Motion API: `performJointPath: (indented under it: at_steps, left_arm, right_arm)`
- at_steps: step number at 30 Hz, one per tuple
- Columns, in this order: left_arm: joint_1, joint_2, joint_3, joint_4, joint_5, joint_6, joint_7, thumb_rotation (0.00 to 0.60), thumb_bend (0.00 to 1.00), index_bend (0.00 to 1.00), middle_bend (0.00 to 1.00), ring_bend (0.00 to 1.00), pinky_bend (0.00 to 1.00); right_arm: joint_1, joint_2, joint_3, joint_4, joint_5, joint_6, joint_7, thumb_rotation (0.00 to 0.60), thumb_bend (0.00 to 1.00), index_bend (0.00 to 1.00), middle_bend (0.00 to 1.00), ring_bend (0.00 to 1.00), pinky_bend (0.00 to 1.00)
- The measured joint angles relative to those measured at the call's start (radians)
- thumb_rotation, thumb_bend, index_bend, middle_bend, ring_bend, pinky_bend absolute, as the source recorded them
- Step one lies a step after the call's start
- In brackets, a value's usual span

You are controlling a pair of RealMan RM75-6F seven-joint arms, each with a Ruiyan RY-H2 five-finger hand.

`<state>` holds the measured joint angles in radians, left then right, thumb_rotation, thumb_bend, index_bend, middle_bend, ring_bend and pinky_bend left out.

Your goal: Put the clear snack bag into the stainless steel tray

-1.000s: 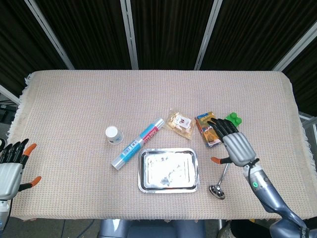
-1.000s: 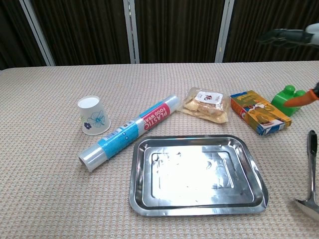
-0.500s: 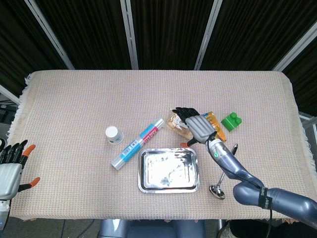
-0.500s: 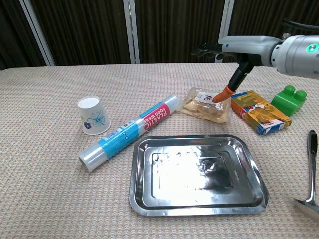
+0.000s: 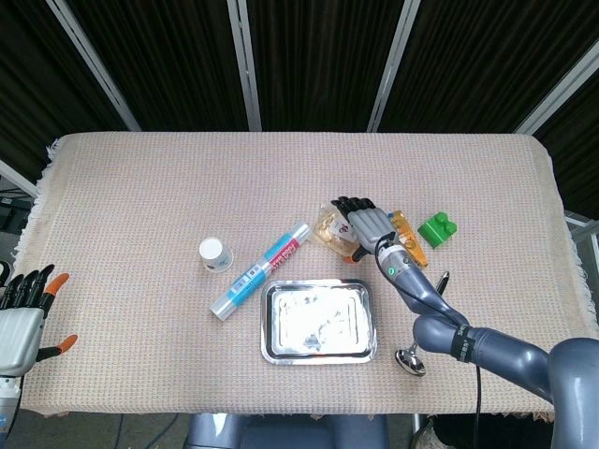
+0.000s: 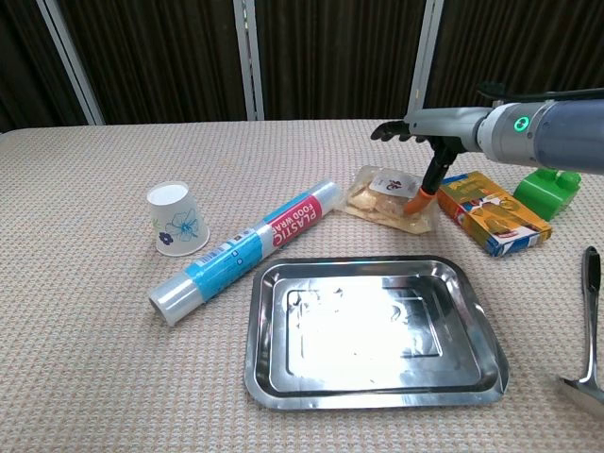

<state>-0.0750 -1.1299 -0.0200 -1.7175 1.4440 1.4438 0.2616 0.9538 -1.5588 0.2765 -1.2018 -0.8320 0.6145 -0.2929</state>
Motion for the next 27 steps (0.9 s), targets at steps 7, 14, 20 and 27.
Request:
performJointPath:
  at_steps: [7, 14, 20, 27]
  left_arm:
    - [-0.003, 0.001, -0.001, 0.002, -0.006, -0.005, -0.003, 0.577, 0.12, 0.12, 0.0, 0.0, 0.0]
    - [0.001, 0.002, 0.001, 0.008, -0.015, -0.005, -0.009, 0.578, 0.12, 0.12, 0.0, 0.0, 0.0]
    - [0.002, 0.002, 0.002, 0.011, -0.015, -0.005, -0.016, 0.576, 0.12, 0.12, 0.0, 0.0, 0.0]
    - [0.002, 0.0, 0.004, 0.015, -0.017, -0.007, -0.022, 0.579, 0.12, 0.12, 0.0, 0.0, 0.0]
  right_arm:
    - [0.053, -0.074, -0.036, 0.122, 0.096, -0.035, -0.051, 0.6, 0.0, 0.03, 0.03, 0.0, 0.08]
    - [0.091, -0.119, -0.058, 0.209, 0.159, -0.06, -0.084, 0.6, 0.0, 0.06, 0.06, 0.0, 0.11]
    - [0.115, -0.145, -0.075, 0.256, 0.198, -0.07, -0.11, 0.6, 0.06, 0.21, 0.17, 0.1, 0.25]
    - [0.126, -0.159, -0.083, 0.265, 0.192, -0.053, -0.12, 0.6, 0.17, 0.39, 0.34, 0.33, 0.49]
